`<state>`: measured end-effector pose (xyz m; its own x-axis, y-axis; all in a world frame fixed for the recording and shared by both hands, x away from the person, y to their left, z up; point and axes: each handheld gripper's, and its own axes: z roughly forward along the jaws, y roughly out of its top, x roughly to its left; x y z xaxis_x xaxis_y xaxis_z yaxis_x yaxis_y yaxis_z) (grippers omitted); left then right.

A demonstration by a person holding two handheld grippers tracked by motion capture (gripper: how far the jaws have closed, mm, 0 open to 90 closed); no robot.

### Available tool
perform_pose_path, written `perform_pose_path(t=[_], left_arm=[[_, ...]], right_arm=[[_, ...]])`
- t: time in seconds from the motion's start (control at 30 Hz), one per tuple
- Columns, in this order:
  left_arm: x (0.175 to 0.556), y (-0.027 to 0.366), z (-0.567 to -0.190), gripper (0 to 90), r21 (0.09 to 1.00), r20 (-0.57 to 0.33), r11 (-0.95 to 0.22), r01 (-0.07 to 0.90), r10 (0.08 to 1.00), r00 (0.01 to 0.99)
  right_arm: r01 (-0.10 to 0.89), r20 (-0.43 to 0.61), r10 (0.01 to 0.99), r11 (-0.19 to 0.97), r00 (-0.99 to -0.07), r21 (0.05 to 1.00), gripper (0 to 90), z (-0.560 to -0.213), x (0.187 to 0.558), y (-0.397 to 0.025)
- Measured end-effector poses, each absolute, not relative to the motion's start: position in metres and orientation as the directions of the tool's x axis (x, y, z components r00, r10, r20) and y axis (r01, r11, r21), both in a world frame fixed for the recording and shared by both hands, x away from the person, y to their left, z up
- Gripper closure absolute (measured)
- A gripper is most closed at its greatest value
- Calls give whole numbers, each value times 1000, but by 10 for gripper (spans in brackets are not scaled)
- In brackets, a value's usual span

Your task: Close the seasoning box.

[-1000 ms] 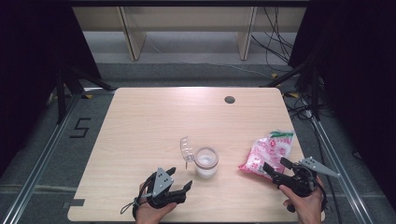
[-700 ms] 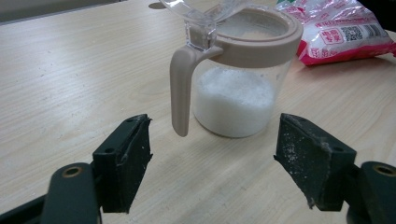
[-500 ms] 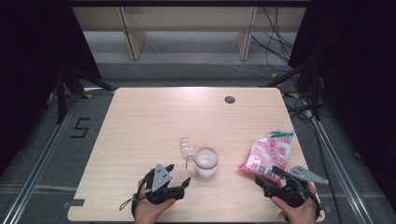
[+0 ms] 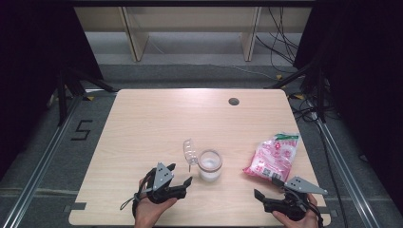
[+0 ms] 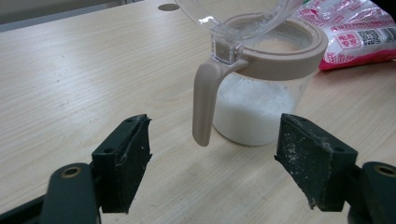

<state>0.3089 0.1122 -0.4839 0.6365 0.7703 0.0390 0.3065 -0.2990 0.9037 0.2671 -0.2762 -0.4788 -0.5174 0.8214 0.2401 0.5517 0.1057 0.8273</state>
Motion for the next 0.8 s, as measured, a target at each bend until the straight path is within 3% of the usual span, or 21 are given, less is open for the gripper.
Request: perform_pose_path(t=[0.07,0.17,0.23,0.4,0.43,0.5,0.6,0.67,0.77,0.8], left_arm=[[309,112,-483,264,904,18,-280,322,779,627],[312,115,-480,305,904,29,-287,316,780,625],[313,116,-478,429,915,51,-291,280,770,636],[315,119,-473,659,919,92,-310,242,767,635],[316,120,-472,693,914,99,-324,243,760,642],[317,120,-472,732,918,96,-318,238,761,642],[319,121,-470,793,917,106,-325,233,760,641],[320,122,-470,832,922,99,-311,230,764,638],[323,125,-468,869,921,118,-324,217,762,636],[323,124,-467,878,927,99,-304,222,767,634]], right_arm=[[530,200,818,145,-539,835,157,-480,266,-276],[571,250,809,125,-532,811,157,-482,259,-272],[535,209,796,165,-568,829,157,-485,262,-274],[564,241,798,145,-553,813,157,-486,256,-272],[541,197,798,183,-569,821,157,-486,257,-274],[574,251,796,143,-551,807,157,-486,253,-271],[579,252,796,147,-551,802,157,-485,251,-271],[533,192,790,192,-582,824,157,-485,253,-274],[582,247,798,153,-550,799,157,-484,249,-270],[534,197,789,189,-583,824,158,-486,252,-272]])
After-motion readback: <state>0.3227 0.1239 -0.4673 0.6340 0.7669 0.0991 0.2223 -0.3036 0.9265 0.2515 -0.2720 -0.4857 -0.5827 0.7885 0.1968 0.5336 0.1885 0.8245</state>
